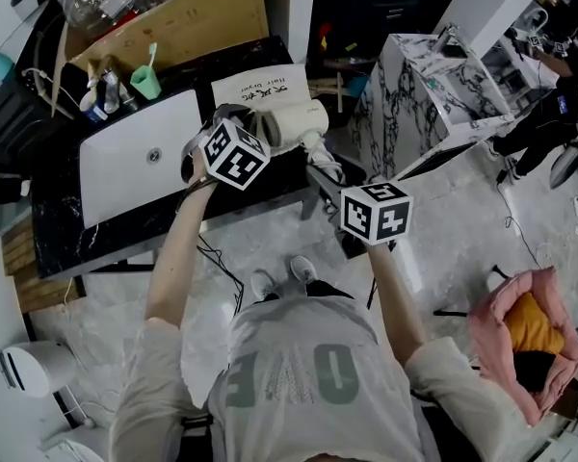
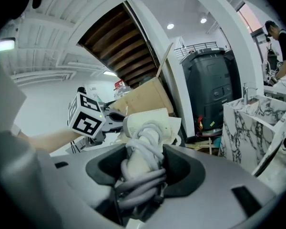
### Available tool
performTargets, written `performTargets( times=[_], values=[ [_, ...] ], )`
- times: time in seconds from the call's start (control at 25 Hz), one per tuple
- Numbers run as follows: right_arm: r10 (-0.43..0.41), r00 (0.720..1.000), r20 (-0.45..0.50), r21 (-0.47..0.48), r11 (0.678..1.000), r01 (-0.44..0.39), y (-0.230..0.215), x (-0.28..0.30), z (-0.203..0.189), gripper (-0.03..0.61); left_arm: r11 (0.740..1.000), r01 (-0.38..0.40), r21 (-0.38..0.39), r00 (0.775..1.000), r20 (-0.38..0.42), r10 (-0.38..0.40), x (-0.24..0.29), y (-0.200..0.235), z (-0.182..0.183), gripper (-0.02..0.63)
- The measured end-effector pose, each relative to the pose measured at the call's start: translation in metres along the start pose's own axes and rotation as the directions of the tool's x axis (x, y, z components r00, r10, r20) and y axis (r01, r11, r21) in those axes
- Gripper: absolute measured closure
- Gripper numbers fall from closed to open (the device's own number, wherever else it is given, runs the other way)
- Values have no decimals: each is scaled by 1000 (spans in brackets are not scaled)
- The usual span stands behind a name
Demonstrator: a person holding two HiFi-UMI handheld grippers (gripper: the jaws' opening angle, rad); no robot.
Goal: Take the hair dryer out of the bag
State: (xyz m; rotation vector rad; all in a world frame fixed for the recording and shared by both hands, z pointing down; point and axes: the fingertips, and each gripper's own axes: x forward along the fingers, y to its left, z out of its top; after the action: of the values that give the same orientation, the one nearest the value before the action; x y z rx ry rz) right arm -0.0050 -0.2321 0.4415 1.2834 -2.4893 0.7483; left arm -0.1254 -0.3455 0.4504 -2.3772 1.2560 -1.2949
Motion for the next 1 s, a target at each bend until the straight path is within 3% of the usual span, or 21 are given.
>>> performTargets(
  times=[0.32, 0.44, 0.52, 0.6, 0.72, 0.88, 1.0],
  values=[
    [4, 982, 187, -53, 999, 6, 8, -16, 71, 325, 999, 12, -43, 998, 60, -9, -19, -4, 12, 571],
    [18, 962, 274, -74, 997, 3, 18, -26, 96, 325, 992, -5, -126, 989, 145, 24, -43, 5, 30, 571],
    [31, 940, 340, -83, 997, -3, 26, -33, 111, 325, 978, -31, -205, 970, 231, 79, -68, 18, 46, 571],
    [50, 913, 404, -87, 996, -16, 34, -40, 126, 325, 952, -76, -296, 931, 322, 174, -98, 36, 59, 571],
    [75, 874, 480, -114, 993, -23, 46, -48, 140, 325, 886, -137, -443, 855, 399, 332, -144, 54, 65, 571],
    [94, 831, 548, -157, 988, -8, 59, -55, 147, 325, 785, -209, -583, 757, 412, 507, -191, 57, 54, 571],
    [108, 808, 579, -156, 987, -20, 66, -56, 147, 325, 714, -223, -664, 703, 398, 590, -217, 51, 39, 571]
  ],
)
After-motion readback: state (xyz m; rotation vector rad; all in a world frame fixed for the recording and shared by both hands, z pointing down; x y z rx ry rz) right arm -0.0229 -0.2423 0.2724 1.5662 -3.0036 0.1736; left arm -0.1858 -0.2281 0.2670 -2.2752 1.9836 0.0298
